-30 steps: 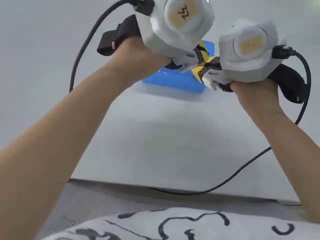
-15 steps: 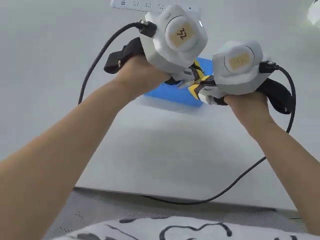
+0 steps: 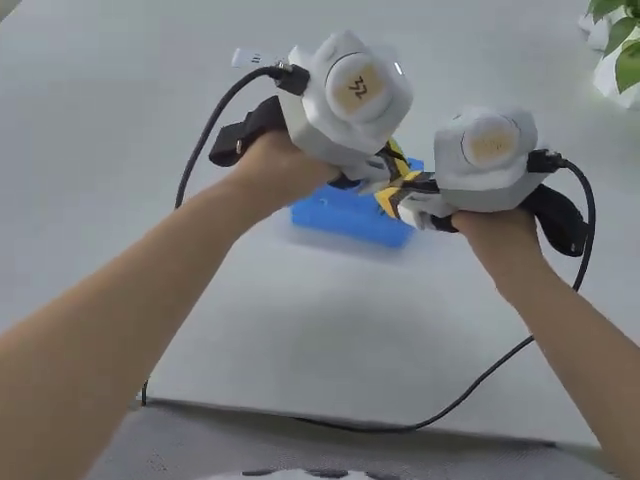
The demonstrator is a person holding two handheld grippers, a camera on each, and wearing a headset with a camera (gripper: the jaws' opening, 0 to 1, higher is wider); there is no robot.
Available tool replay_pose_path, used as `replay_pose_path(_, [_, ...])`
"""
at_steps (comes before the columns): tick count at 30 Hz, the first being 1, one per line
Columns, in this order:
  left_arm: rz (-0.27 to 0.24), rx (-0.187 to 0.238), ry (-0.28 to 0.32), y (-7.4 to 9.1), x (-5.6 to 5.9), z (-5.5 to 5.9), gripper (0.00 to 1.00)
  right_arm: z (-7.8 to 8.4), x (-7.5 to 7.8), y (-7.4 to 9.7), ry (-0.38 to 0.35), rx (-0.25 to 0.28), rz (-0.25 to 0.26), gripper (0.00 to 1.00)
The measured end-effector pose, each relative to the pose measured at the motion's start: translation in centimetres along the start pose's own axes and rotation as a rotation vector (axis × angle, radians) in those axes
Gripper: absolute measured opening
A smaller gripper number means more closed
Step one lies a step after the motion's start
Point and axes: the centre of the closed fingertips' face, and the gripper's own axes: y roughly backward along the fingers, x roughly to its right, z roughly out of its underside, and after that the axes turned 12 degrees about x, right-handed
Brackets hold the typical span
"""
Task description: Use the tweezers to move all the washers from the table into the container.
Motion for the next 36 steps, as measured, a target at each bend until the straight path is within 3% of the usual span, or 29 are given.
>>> replay_pose_path(3, [0.011,0.005,-0.034,1.8,0.9,-0.8,0.00,-1.3,-1.3,0.9,0.069,0.034,-0.013,0.06])
replay_pose_path(8, [0.040,0.022,-0.056,3.8,2.3,-1.9,0.00,-2.3,-2.9,2.6,0.166,0.047,-0.025,0.07])
replay_pose_path(12, [0.072,0.035,-0.066,5.2,3.5,-2.2,0.00,-2.6,-4.0,3.9,0.200,0.065,-0.047,0.09])
replay_pose_path(15, [0.106,0.016,-0.110,6.0,4.7,-2.1,0.00,-2.5,-4.5,4.4,0.204,0.069,-0.067,0.12])
replay_pose_path(19, [0.149,-0.036,-0.189,6.7,5.6,-0.8,0.00,-1.7,-5.2,4.8,0.239,0.047,-0.095,0.13])
replay_pose_path(26, [0.215,-0.084,-0.235,6.7,7.8,1.0,0.00,0.7,-6.5,5.2,0.296,-0.030,-0.120,0.12])
replay_pose_path(29, [0.246,-0.100,-0.243,6.5,8.6,2.0,0.00,2.2,-7.0,5.3,0.290,-0.056,-0.130,0.10])
replay_pose_path(36, [0.301,-0.167,-0.215,5.8,10.2,5.9,0.00,5.9,-8.6,5.1,0.256,-0.123,-0.168,0.09])
